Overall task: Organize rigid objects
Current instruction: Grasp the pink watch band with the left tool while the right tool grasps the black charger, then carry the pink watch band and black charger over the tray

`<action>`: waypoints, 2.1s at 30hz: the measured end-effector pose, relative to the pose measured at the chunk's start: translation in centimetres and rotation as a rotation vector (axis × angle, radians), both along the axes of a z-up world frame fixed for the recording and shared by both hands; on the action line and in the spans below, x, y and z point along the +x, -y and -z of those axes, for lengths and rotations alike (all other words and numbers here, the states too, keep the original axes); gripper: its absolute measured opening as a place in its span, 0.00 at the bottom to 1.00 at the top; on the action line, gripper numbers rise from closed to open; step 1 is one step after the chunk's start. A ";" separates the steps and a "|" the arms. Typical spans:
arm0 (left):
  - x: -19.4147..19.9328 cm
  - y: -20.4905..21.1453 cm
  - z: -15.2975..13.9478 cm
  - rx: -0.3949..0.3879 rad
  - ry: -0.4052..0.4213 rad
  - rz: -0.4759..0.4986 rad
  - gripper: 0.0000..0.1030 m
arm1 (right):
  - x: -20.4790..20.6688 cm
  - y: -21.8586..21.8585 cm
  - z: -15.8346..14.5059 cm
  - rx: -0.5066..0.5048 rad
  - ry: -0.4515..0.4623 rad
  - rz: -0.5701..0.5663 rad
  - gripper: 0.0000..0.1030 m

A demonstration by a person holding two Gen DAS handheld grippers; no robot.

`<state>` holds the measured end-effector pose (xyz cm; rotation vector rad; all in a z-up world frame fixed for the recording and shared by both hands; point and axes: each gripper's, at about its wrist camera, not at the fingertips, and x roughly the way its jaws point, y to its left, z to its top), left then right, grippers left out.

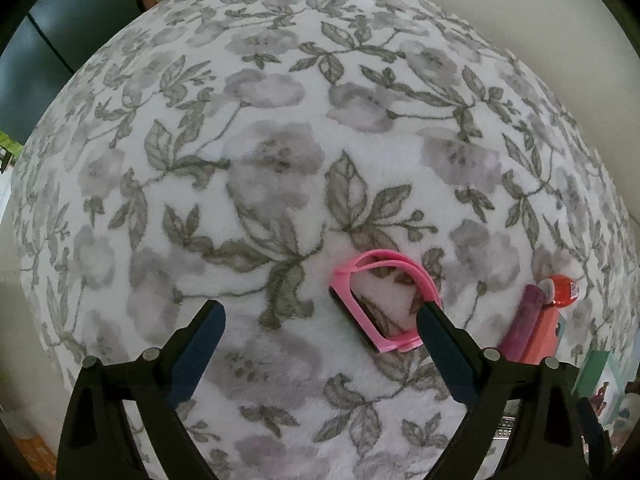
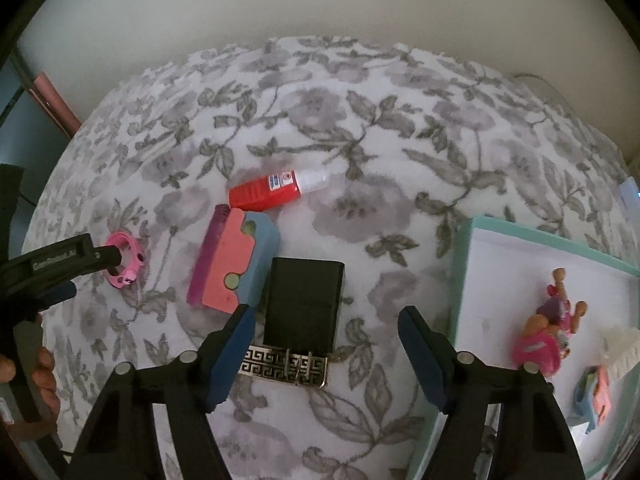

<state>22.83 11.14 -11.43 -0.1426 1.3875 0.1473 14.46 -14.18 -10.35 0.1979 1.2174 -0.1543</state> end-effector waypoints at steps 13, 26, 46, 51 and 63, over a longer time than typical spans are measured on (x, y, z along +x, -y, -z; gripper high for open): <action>1.2 3.0 3.0 0.055 0.006 0.051 0.66 | 1.7 -0.5 2.5 -0.055 -0.050 -0.021 0.57; 2.0 6.8 2.6 0.076 0.036 0.130 0.32 | 1.4 0.3 2.3 -0.054 -0.052 0.005 0.41; 1.6 7.5 -3.3 0.082 0.141 0.149 0.15 | -2.3 2.7 -1.5 -0.036 0.021 0.045 0.41; 0.2 8.0 -7.3 0.101 0.250 0.160 0.15 | -3.7 3.7 -3.3 -0.030 0.069 0.077 0.41; -3.9 13.0 -15.3 0.104 0.451 0.287 0.15 | -9.4 8.0 -8.3 -0.025 0.173 0.200 0.41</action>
